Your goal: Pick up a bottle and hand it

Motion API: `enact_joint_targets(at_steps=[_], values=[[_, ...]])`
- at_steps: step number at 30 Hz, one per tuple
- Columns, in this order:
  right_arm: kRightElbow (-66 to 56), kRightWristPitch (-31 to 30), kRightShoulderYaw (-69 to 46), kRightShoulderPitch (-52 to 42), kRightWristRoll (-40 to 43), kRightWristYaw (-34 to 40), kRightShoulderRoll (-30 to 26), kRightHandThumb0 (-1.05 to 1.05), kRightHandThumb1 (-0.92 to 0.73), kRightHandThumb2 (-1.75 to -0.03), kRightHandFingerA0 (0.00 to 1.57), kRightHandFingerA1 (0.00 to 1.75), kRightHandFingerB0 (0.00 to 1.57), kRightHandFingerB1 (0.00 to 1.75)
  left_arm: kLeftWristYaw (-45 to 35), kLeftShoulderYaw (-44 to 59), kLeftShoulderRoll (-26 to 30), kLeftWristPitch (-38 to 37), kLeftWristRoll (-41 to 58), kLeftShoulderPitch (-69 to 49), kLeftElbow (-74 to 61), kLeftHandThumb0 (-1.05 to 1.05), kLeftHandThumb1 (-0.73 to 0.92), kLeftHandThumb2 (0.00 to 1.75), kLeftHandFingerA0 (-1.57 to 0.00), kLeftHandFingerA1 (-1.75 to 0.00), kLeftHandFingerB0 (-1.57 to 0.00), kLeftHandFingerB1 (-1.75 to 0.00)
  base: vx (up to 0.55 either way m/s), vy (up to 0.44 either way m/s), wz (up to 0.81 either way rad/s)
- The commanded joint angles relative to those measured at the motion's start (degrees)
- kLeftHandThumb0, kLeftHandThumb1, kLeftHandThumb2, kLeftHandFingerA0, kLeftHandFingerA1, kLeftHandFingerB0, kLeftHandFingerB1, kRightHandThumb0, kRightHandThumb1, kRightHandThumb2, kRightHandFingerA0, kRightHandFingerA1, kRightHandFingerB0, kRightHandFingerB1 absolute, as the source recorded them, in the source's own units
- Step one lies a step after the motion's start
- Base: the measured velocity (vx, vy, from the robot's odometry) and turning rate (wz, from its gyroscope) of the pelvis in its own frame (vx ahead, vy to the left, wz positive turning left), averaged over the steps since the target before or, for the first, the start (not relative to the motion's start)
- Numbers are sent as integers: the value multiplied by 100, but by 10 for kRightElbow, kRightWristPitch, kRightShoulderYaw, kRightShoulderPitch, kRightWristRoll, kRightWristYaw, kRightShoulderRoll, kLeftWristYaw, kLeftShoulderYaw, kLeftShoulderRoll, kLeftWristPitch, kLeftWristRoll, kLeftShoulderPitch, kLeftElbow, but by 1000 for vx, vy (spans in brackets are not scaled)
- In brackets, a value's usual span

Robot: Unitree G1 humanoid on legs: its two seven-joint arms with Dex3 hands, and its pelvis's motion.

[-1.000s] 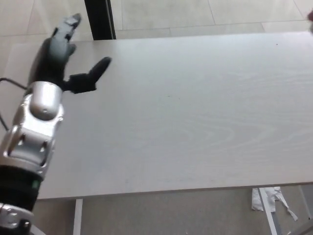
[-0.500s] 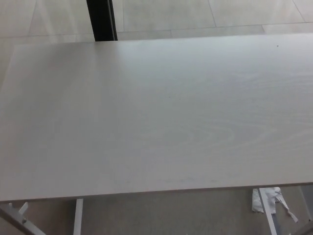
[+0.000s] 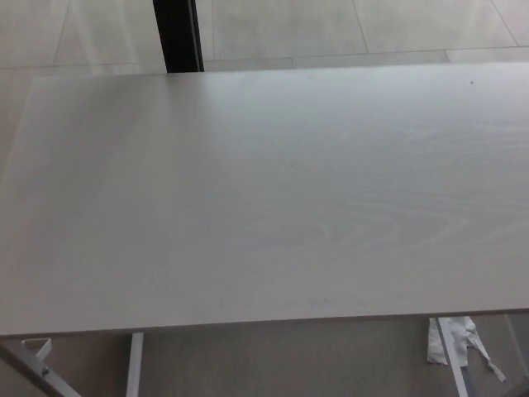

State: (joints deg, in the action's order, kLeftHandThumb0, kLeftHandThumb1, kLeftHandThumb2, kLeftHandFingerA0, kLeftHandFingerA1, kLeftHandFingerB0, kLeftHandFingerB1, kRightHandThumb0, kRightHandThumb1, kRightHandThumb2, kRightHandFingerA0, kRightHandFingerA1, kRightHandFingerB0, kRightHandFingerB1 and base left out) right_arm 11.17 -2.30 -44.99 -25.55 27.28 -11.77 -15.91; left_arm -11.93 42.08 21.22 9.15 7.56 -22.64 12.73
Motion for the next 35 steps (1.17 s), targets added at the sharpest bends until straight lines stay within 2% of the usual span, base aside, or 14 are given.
enact_joint_targets(at_steps=[1, 8, 9, 10, 12, 13, 15, 16, 20, 21, 22, 33, 34, 35], values=[[13, 25, -7, -2, -8, -9, -18, -72, -60, -58, 73, 88, 33, 60, -72, -37, -33, -49, 54, -13, -12, -87, 59, 60, -53, -72, -30, -47, 0, 0, 0], [-8, 5, -8, -14, 3, -7, -12, -69, -61, -60, 50, 74, 31, 59, -58, -55, -33, -46, 66, 48, 6, -84, 60, 59, -51, -71, -27, -49, 0, 0, 0], [-2, 8, -10, -13, 5, -9, -12, -69, -60, -59, 49, 75, 33, 60, -65, -71, -32, -49, 58, 51, 9, -83, 51, 93, -57, -72, -27, -56, 0, 0, 0], [1, 10, -11, -15, 6, -11, -9, -69, -60, -59, 49, 75, 33, 60, -69, -78, -29, -50, 55, 52, 10, -83, 51, 93, -57, -72, -27, -56, 0, 0, 0], [3, 18, -17, -23, 5, -11, -5, -71, -61, -59, 48, 75, 33, 60, -87, -106, -24, -7, 58, 34, -37, -79, 65, 60, -58, -63, -35, -45, 0, 0, 0], [-5, 10, -17, -27, 5, -4, -3, -71, -61, -59, 51, 76, 34, 61, -94, -115, -19, -10, 55, 30, -36, -87, 55, 96, -57, -66, -30, -53, 0, 0, 0], [-8, 8, -21, -32, 8, -3, -2, -71, -61, -59, 51, 76, 34, 61, -95, -125, -14, -10, 56, 29, -36, -87, 55, 96, -57, -66, -30, -53, 0, 0, 0], [-2, 7, -21, -32, 9, -7, -4, -72, -60, -59, 50, 76, 34, 61, -92, -126, -15, 16, 67, 26, -50, -82, 63, 59, -67, -59, -37, -44, 0, 0, 0], [-4, 1, -14, -28, 5, 2, 1, -67, -61, -59, 52, 74, 37, 60, -96, -122, -11, 42, 85, 19, -75, -80, 65, 60, -72, -52, -39, -41, 0, 0, 0], [-10, -4, -14, -29, 5, 8, 3, -68, -44, -91, 55, 75, 36, 64, -98, -119, -12, 41, 90, 19, -77, -81, 65, 60, -70, -54, -38, -42, 0, 0, 0], [-8, 1, -15, -29, 8, 3, 5, -68, -62, -59, 48, 75, 35, 59, -98, -117, -13, 40, 94, 21, -74, -79, 63, 59, -73, -53, -40, -42, 0, 0, 0], [-15, 8, -13, -37, 3, -1, 11, -72, -60, -59, 50, 74, 34, 59, -112, -107, -11, 23, 112, 25, -37, -71, 54, 58, -76, -53, -43, -42, 0, 0, 0], [-15, 11, -13, -38, 2, -1, 11, -71, -44, -91, 50, 74, 32, 63, -106, -107, -11, 24, 108, 26, -36, -67, 55, 58, -79, -51, -47, -40, 0, 0, 0], [-15, 11, -13, -38, 2, -1, 11, -71, -44, -91, 50, 74, 32, 63, -106, -107, -11, 24, 108, 26, -36, -67, 55, 58, -79, -51, -47, -40, 0, 0, 0]])
